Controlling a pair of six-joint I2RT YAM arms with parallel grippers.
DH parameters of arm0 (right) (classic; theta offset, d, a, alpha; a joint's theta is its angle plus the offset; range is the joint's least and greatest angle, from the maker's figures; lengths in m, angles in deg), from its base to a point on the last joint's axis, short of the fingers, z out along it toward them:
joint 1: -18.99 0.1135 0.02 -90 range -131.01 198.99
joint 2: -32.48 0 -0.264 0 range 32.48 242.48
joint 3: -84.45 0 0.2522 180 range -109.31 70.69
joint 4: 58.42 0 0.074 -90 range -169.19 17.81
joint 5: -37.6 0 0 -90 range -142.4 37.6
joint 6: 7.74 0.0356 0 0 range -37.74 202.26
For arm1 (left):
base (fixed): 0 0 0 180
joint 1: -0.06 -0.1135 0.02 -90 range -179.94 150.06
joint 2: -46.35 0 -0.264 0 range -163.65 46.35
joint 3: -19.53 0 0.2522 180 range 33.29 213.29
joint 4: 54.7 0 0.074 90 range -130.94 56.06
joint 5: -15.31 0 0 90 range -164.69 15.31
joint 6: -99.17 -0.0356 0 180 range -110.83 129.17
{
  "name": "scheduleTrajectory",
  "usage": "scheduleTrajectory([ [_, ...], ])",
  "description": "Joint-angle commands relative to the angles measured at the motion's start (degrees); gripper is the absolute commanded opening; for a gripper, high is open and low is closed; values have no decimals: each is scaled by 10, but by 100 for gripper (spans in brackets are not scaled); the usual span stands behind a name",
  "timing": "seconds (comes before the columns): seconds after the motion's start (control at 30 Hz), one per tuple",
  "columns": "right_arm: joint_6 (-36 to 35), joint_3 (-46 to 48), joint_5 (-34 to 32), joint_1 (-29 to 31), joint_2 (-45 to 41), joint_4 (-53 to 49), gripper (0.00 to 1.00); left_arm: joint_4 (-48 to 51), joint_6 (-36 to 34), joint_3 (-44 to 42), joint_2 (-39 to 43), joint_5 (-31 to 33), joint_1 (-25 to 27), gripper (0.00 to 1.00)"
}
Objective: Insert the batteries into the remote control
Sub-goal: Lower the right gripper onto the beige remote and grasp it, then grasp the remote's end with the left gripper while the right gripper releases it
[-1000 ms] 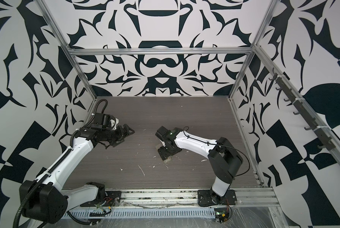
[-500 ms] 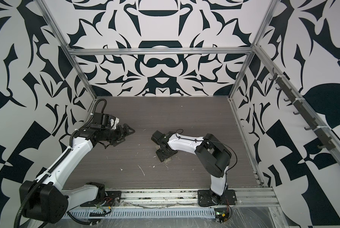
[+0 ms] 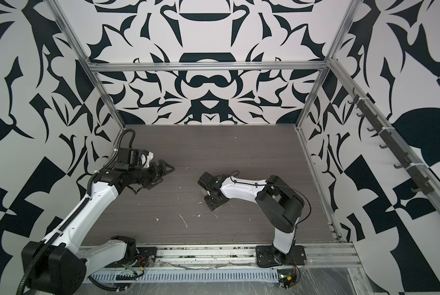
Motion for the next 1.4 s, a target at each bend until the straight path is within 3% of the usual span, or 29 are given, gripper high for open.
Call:
scheduleTrajectory([
  [0.0, -6, 10, 3, 4, -34, 11, 26, -32, 17, -12, 10, -32, -2, 92],
  [0.2, -14, 8, 18, 4, -131, 73, 8, -132, 60, -29, 30, -100, -2, 90],
  [0.47, 15, -77, 42, 4, -174, 128, 4, -200, 75, -1, 49, -132, 6, 86],
  [0.87, 33, -164, 75, 7, -126, 145, 1, -226, 68, 27, 28, -80, 48, 86],
  [1.13, 27, -187, 76, 21, -109, 149, 1, -230, 65, 18, 15, -26, 54, 74],
  [1.37, 28, -197, 81, 33, -99, 153, 1, -235, 60, 15, -3, -21, 60, 69],
])
